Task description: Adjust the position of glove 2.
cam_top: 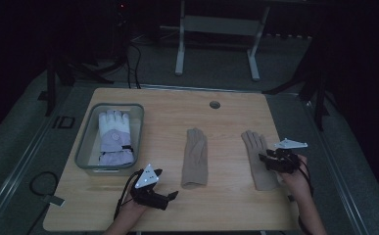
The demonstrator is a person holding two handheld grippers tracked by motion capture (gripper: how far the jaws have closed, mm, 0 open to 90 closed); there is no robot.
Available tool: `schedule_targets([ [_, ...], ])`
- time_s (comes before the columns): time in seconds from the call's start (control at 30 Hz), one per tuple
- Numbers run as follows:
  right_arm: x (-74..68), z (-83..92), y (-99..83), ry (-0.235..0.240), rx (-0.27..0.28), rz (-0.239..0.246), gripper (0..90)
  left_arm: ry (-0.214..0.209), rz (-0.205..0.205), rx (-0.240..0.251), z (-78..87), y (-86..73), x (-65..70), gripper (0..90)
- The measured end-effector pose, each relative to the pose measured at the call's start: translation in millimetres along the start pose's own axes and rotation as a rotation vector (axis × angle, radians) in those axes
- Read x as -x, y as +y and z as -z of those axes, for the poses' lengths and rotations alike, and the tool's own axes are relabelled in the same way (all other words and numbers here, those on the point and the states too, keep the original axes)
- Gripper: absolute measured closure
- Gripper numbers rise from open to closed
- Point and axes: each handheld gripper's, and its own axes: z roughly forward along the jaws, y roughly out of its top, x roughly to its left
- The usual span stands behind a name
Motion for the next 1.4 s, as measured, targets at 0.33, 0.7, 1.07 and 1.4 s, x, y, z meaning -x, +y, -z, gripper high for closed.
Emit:
schedule_targets([
  [0.33, 4.8, -21.2, -20.7, 0.027, -0.034, 0.03, 58.4, 0.001, -0.004, -0.002, -0.7, -0.6, -0.1, 2.4],
  [0.7, -17.0, -19.8, -16.0, -0.107, 0.017, -0.11, 84.1, 0.003, -0.006, -0.004, -2.0, -0.7, 0.5, 2.4],
  [1.07, -62.2, -1.8, 20.6, -0.133, 0.057, -0.165, 84.1, 0.005, -0.005, 0.01, 0.9, 0.0, 0.3, 2.4],
  [1.4, -99.6, 4.6, 59.1, -0.141, 0.112, -0.205, 84.1, -0.001, -0.003, 0.007, -0.7, -1.3, 0.6, 2.4],
])
